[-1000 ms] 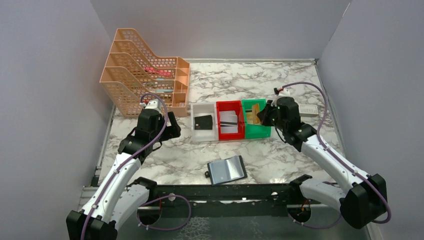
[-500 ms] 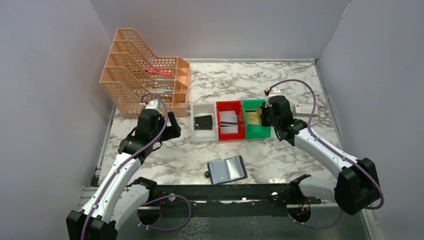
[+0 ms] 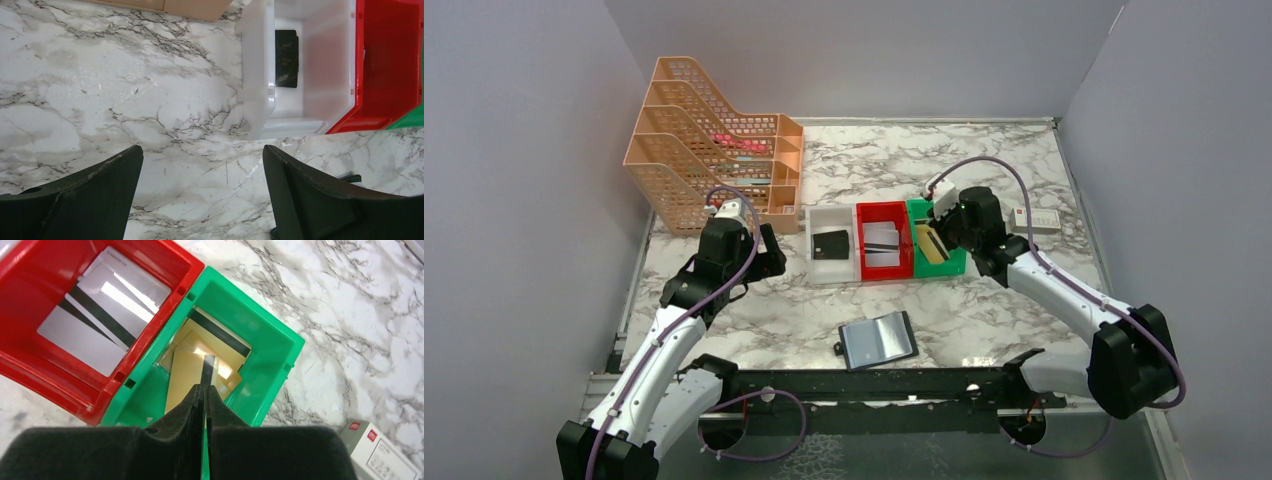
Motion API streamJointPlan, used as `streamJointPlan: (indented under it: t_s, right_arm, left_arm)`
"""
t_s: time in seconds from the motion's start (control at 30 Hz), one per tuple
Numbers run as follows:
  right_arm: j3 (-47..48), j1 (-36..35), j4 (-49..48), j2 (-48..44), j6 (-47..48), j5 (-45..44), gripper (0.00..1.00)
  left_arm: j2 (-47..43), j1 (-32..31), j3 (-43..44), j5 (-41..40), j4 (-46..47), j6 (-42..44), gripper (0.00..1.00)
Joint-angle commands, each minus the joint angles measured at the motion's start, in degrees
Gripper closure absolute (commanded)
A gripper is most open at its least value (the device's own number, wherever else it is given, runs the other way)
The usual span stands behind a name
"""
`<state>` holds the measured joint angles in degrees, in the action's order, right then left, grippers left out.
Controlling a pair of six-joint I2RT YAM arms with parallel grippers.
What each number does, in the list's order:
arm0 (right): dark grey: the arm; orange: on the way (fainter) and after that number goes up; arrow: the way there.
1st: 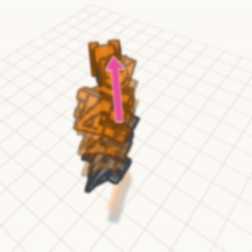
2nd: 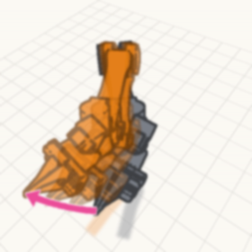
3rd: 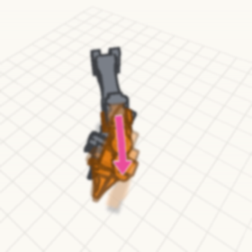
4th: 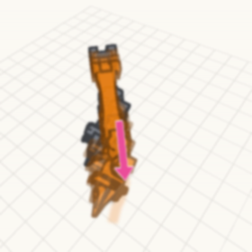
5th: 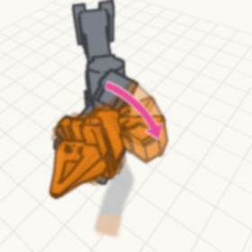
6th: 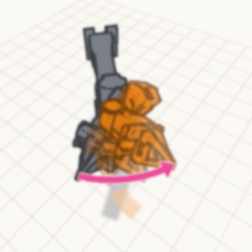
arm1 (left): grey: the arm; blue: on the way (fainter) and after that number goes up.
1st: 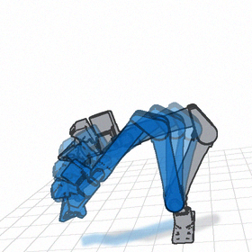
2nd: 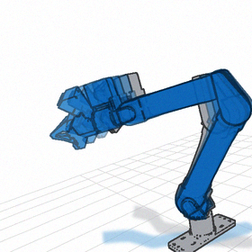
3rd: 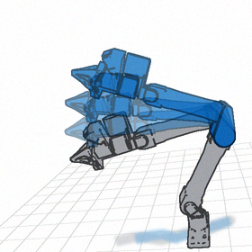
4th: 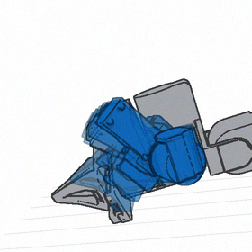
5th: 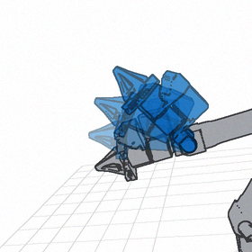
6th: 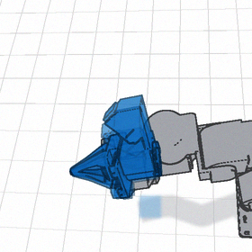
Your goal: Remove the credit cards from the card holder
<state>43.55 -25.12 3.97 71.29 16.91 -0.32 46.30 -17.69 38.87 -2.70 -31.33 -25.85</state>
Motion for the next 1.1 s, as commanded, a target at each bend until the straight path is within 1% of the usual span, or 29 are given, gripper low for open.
streamJointPlan:
  t_s: [0.0,0.1,0.2,0.3,0.37,0.43,0.5,0.57,0.6,0.67,0.93,1.07]
  right_arm:
    - [1.19,0.08,0.91,3.72,12.7,3.33,0.9]
    - [1.31,0.08,0.68,7.12,12.6,0.02,0.9]
    - [3.55,0.08,3.08,10.83,6.51,-2.12,0.89]
    - [5.93,0.08,5.32,13.64,-4.43,-5.6,0.86]
    - [7.95,0.08,8.33,15.46,-10.84,-7.89,0.82]
    - [8.91,0.08,10.67,16.6,-15.37,-6.65,0.77]
    - [9.24,0.08,11.81,17.41,-18.84,-4.96,0.67]
    - [9.53,0.08,12.58,18.23,-20.37,-3.64,0.52]
    - [9.72,0.08,13.22,19.04,-20.65,-2.98,0.5]
    - [10.25,0.08,14.42,20.45,-20.58,-3.48,0.5]
    - [10.95,0.08,15.14,26.41,-19.25,-12.52,0.47]
    - [12.04,0.08,15.49,28.34,-18.45,-12.6,0.48]
  left_arm:
    - [-0.17,0.2,-0.36,1.51,1.64,0.73,0.08]
    - [0.01,0.2,-0.39,1.7,1.64,0.78,0.08]
    - [0.18,0.2,-0.45,1.76,1.74,0.92,0.08]
    - [0.31,0.2,-0.39,1.78,1.75,0.91,0.08]
    - [0.38,0.2,-0.45,1.68,1.74,0.89,0.08]
    - [0.45,0.2,-0.46,1.73,1.71,0.9,0.08]
    - [0.52,0.2,-0.46,1.69,1.72,0.93,0.08]
    - [0.54,0.21,-0.46,1.68,1.72,0.9,0.08]
    - [0.59,0.2,-0.41,1.69,1.71,0.89,0.08]
    - [0.55,0.2,-0.44,1.73,1.76,0.89,0.08]
    - [0.69,0.23,-0.4,1.69,1.71,0.88,0.08]
    - [0.98,0.2,-0.42,1.76,1.71,0.9,0.08]
